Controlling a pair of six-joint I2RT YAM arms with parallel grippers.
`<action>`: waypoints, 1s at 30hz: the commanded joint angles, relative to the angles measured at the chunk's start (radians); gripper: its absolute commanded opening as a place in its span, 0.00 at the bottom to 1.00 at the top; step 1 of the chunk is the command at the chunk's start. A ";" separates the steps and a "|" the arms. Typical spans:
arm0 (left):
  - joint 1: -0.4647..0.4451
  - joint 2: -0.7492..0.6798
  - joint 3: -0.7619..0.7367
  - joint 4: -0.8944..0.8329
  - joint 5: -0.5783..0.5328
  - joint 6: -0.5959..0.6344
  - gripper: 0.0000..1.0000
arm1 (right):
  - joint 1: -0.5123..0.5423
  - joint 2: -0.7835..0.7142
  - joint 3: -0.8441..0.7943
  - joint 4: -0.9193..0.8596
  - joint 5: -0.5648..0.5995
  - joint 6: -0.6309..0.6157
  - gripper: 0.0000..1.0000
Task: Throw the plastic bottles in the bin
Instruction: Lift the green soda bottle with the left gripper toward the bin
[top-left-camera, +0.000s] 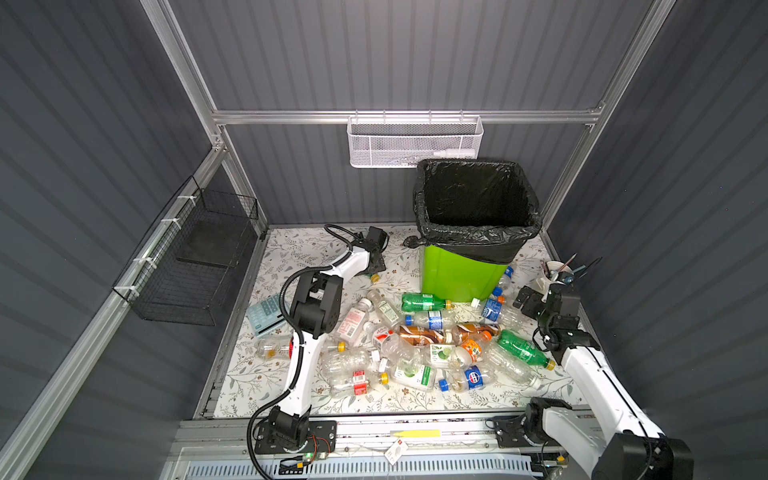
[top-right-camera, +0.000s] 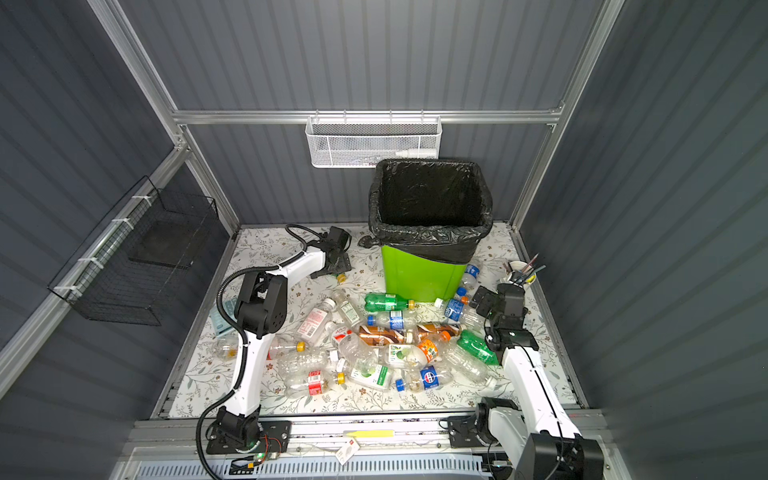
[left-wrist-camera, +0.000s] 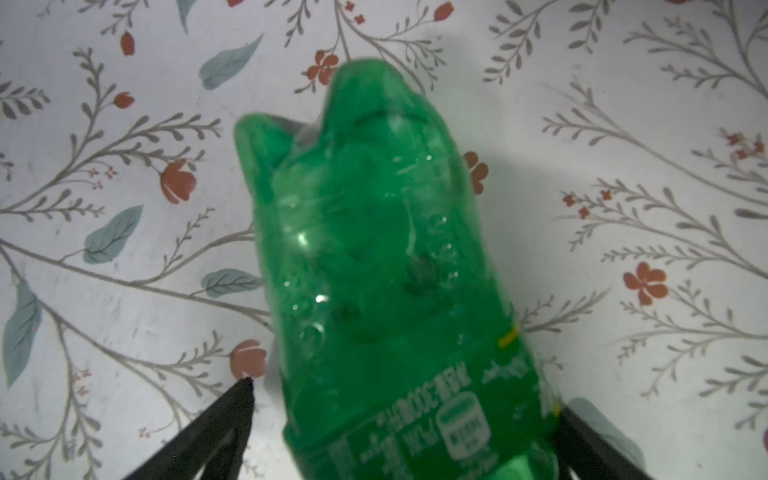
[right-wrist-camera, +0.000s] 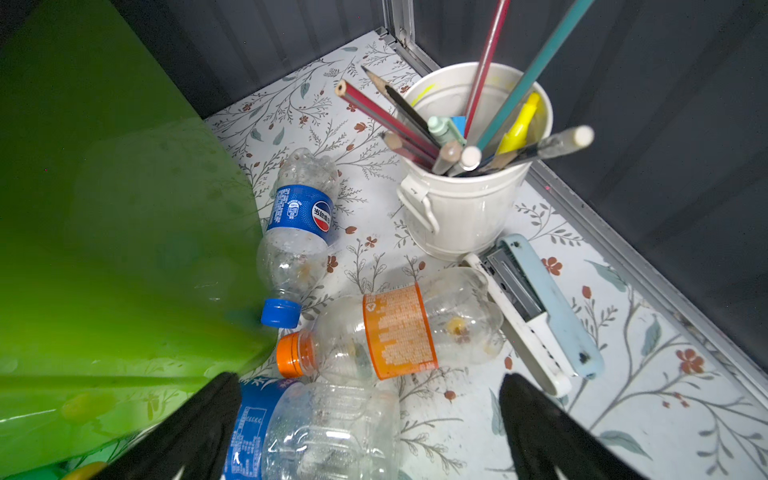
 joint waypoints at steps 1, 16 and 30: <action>0.006 0.021 0.023 -0.002 0.029 0.024 0.88 | -0.004 -0.014 0.001 -0.025 0.018 0.007 0.99; 0.031 -0.133 -0.168 0.209 0.168 0.027 0.51 | -0.006 -0.028 0.006 -0.026 0.015 0.010 0.99; 0.031 -0.572 -0.410 0.557 0.121 0.178 0.46 | -0.006 -0.038 0.006 -0.016 0.016 0.012 0.99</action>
